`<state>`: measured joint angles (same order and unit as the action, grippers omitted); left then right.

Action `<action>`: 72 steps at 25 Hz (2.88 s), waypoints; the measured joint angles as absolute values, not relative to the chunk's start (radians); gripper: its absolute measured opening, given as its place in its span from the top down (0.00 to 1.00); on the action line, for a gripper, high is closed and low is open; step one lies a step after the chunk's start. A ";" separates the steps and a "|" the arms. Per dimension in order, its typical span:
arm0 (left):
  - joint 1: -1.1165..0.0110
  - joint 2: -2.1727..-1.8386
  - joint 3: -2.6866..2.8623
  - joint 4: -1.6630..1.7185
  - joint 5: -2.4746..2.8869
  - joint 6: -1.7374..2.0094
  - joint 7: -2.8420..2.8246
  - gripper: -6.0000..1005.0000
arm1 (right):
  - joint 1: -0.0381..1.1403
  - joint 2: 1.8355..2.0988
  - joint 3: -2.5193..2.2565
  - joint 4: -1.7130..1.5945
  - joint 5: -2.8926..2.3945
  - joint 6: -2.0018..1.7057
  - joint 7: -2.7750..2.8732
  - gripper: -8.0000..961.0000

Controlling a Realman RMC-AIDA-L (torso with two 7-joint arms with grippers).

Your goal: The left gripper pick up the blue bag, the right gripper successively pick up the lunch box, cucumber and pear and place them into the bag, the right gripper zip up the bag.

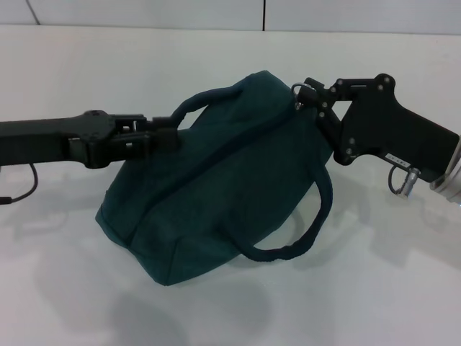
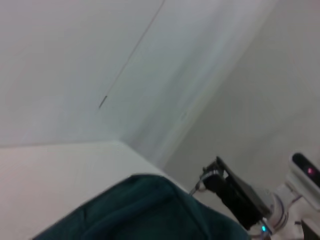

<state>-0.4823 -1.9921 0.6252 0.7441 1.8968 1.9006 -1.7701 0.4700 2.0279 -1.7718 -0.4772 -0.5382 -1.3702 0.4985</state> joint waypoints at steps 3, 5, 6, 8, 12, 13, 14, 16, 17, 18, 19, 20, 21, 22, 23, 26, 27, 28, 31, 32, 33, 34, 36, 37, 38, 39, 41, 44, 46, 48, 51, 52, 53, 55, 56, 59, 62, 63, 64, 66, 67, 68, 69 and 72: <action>-0.483 -1.995 0.679 0.795 1.901 1.896 -1.817 0.61 | 0.470 2.028 -1.772 -0.474 -0.536 -1.370 0.492 0.98; -0.483 -1.997 0.701 0.817 1.902 1.892 -1.830 0.61 | 0.470 2.028 -1.772 -0.473 -0.536 -1.370 0.492 0.98; -0.483 -1.998 0.707 0.825 1.902 1.891 -1.833 0.61 | 0.471 2.028 -1.772 -0.473 -0.535 -1.370 0.492 0.98; -0.484 -1.999 0.713 0.831 1.904 1.891 -1.833 0.61 | 0.471 2.028 -1.772 -0.472 -0.534 -1.371 0.491 0.98; -0.484 -1.997 0.718 0.832 1.905 1.891 -1.825 0.65 | 0.470 2.028 -1.765 -0.469 -0.533 -1.378 0.491 0.98; -0.483 -1.997 0.718 0.832 1.905 1.892 -1.822 0.66 | 0.470 2.028 -1.764 -0.468 -0.532 -1.380 0.491 0.98; -0.482 -1.997 0.719 0.832 1.905 1.892 -1.820 0.67 | 0.469 2.028 -1.763 -0.466 -0.532 -1.381 0.491 0.98; -0.478 -1.998 0.719 0.831 1.905 1.895 -1.810 0.77 | 0.469 2.028 -1.761 -0.466 -0.531 -1.381 0.490 0.98; -0.475 -1.998 0.719 0.829 1.905 1.896 -1.806 0.86 | 0.469 2.028 -1.761 -0.466 -0.531 -1.379 0.489 0.98; -0.475 -1.998 0.719 0.829 1.905 1.896 -1.806 0.87 | 0.469 2.028 -1.761 -0.466 -0.531 -1.378 0.487 0.98; -0.471 -1.998 0.719 0.827 1.904 1.897 -1.797 0.87 | 0.469 2.028 -1.760 -0.466 -0.531 -1.377 0.484 0.98; -0.466 -1.998 0.719 0.826 1.901 1.898 -1.791 0.88 | 0.469 2.028 -1.760 -0.466 -0.530 -1.373 0.481 0.98; -0.459 -1.998 0.719 0.825 1.896 1.902 -1.781 0.88 | 0.470 2.028 -1.757 -0.466 -0.530 -1.370 0.480 0.98; -0.457 -1.998 0.719 0.825 1.894 1.906 -1.776 0.89 | 0.470 2.028 -1.755 -0.466 -0.530 -1.369 0.479 0.98; -0.454 -1.997 0.718 0.824 1.892 1.915 -1.767 0.89 | 0.471 2.027 -1.750 -0.466 -0.530 -1.366 0.479 0.98; -0.446 -1.998 0.714 0.820 1.887 1.951 -1.734 0.89 | 0.471 2.027 -1.733 -0.462 -0.530 -1.362 0.477 0.98; -0.443 -1.997 0.713 0.814 1.882 1.957 -1.725 0.89 | 0.471 2.027 -1.727 -0.458 -0.530 -1.361 0.475 0.98; -0.440 -1.995 0.713 0.808 1.874 1.962 -1.716 0.89 | 0.472 2.026 -1.723 -0.452 -0.530 -1.360 0.471 0.98; -0.424 -1.980 0.712 0.780 1.830 1.979 -1.683 0.89 | 0.477 2.026 -1.715 -0.431 -0.530 -1.327 0.457 0.98; -0.420 -1.976 0.712 0.771 1.819 1.986 -1.675 0.89 | 0.477 2.026 -1.715 -0.431 -0.530 -1.327 0.457 0.98; -0.417 -1.969 0.712 0.760 1.806 1.993 -1.666 0.89 | 0.477 2.026 -1.716 -0.427 -0.530 -1.316 0.455 0.98; -0.415 -1.966 0.713 0.756 1.801 1.998 -1.663 0.89 | 0.478 2.026 -1.717 -0.424 -0.530 -1.305 0.455 0.98; -0.410 -1.961 0.716 0.750 1.794 2.003 -1.659 0.89 | 0.478 2.026 -1.719 -0.422 -0.533 -1.289 0.454 0.98; -0.408 -1.960 0.717 0.749 1.792 2.003 -1.659 0.89 | 0.478 2.026 -1.719 -0.421 -0.534 -1.282 0.454 0.98; -0.407 -1.960 0.717 0.748 1.792 2.004 -1.659 0.89 | 0.479 2.026 -1.720 -0.420 -0.535 -1.274 0.454 0.98; -0.407 -1.960 0.718 0.748 1.791 2.004 -1.658 0.89 | 0.480 2.026 -1.720 -0.420 -0.536 -1.267 0.453 0.98; -0.406 -1.960 0.718 0.747 1.791 2.004 -1.656 0.89 | 0.484 2.026 -1.721 -0.419 -0.537 -1.254 0.453 0.98; -0.406 -1.959 0.715 0.747 1.790 2.004 -1.655 0.89 | 0.492 2.027 -1.734 -0.416 -0.538 -1.234 0.452 0.98; -0.406 -1.959 0.713 0.747 1.784 2.005 -1.654 0.89 | 0.493 2.027 -1.745 -0.416 -0.539 -1.223 0.452 0.98; -0.405 -1.959 0.712 0.746 1.765 2.005 -1.654 0.89 | 0.492 2.027 -1.758 -0.415 -0.539 -1.215 0.452 0.98; -0.397 -1.958 0.689 0.739 1.743 2.004 -1.652 0.89 | 0.481 2.026 -1.779 -0.414 -0.540 -1.223 0.452 0.98; -0.395 -1.958 0.678 0.737 1.740 2.004 -1.651 0.89 | 0.472 2.026 -1.782 -0.414 -0.540 -1.236 0.452 0.98; -0.393 -1.958 0.653 0.734 1.738 2.004 -1.649 0.89 | 0.458 2.025 -1.781 -0.417 -0.540 -1.259 0.452 0.98; -0.390 -1.959 0.616 0.729 1.737 2.004 -1.648 0.89 | 0.432 2.024 -1.772 -0.423 -0.535 -1.315 0.452 0.98; -0.387 -1.960 0.597 0.721 1.737 2.003 -1.647 0.89 | 0.423 2.023 -1.766 -0.424 -0.534 -1.336 0.453 0.98; -0.383 -1.955 0.585 0.708 1.737 2.001 -1.648 0.89 | 0.400 2.021 -1.743 -0.425 -0.532 -1.411 0.459 0.98; -0.381 -1.954 0.585 0.707 1.746 1.995 -1.652 0.90 | 0.384 2.020 -1.736 -0.423 -0.531 -1.428 0.463 0.98; -0.381 -1.954 0.585 0.707 1.750 1.992 -1.652 0.90 | 0.384 2.020 -1.736 -0.419 -0.532 -1.425 0.463 0.98; -0.381 -1.955 0.584 0.707 1.755 1.985 -1.654 0.90 | 0.384 2.021 -1.736 -0.413 -0.532 -1.419 0.464 0.98; -0.381 -1.958 0.584 0.707 1.767 1.957 -1.659 0.90 | 0.387 2.022 -1.738 -0.397 -0.532 -1.399 0.467 0.98; -0.382 -1.959 0.583 0.704 1.773 1.943 -1.661 0.90 | 0.387 2.022 -1.738 -0.397 -0.532 -1.399 0.467 0.98; -0.385 -1.963 0.584 0.690 1.788 1.914 -1.664 0.90 | 0.391 2.024 -1.740 -0.381 -0.531 -1.372 0.470 0.98; -0.388 -1.964 0.584 0.682 1.792 1.905 -1.663 0.90 | 0.393 2.024 -1.741 -0.378 -0.531 -1.360 0.472 0.98; -0.392 -1.967 0.588 0.671 1.798 1.892 -1.659 0.90 | 0.404 2.027 -1.753 -0.377 -0.533 -1.319 0.475 0.98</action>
